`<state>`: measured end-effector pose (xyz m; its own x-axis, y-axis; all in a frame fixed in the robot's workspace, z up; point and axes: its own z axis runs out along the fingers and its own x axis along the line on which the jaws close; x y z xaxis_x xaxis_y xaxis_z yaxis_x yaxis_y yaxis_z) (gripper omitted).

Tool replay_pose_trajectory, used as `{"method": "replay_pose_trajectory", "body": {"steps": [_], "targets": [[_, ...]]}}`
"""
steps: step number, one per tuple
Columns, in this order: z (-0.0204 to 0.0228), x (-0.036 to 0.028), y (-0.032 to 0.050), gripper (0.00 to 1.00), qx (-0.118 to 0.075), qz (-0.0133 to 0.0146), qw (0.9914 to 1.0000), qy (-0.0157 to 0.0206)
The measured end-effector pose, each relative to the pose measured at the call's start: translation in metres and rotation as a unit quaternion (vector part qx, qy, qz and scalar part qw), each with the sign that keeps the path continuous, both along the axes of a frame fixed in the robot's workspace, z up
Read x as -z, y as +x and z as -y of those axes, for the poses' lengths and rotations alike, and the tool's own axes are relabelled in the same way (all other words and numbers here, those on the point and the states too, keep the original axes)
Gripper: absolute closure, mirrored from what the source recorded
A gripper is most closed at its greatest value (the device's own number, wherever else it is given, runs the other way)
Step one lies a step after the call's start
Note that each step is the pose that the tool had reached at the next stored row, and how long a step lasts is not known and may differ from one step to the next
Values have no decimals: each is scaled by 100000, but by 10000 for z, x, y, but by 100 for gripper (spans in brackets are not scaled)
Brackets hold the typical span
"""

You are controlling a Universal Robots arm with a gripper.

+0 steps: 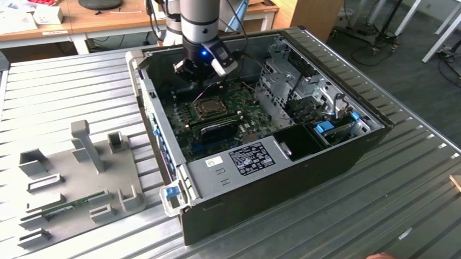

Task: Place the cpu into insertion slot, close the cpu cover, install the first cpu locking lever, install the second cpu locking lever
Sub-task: 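Install the first cpu locking lever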

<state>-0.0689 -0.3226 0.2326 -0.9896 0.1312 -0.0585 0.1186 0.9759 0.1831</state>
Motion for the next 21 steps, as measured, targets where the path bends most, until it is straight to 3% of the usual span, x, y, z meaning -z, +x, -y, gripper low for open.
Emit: {"method": "replay_pose_trajectory", "body": {"steps": [4, 10, 14, 21], "targets": [[0, 11, 1, 90, 2723, -12, 99963, 145], [0, 13, 0, 90, 3320, -4, 99945, 174], [0, 23, 0, 90, 6326, 4, 99800, 186], [-10, 54, 0, 90, 6665, -61, 99772, 1057]]}}
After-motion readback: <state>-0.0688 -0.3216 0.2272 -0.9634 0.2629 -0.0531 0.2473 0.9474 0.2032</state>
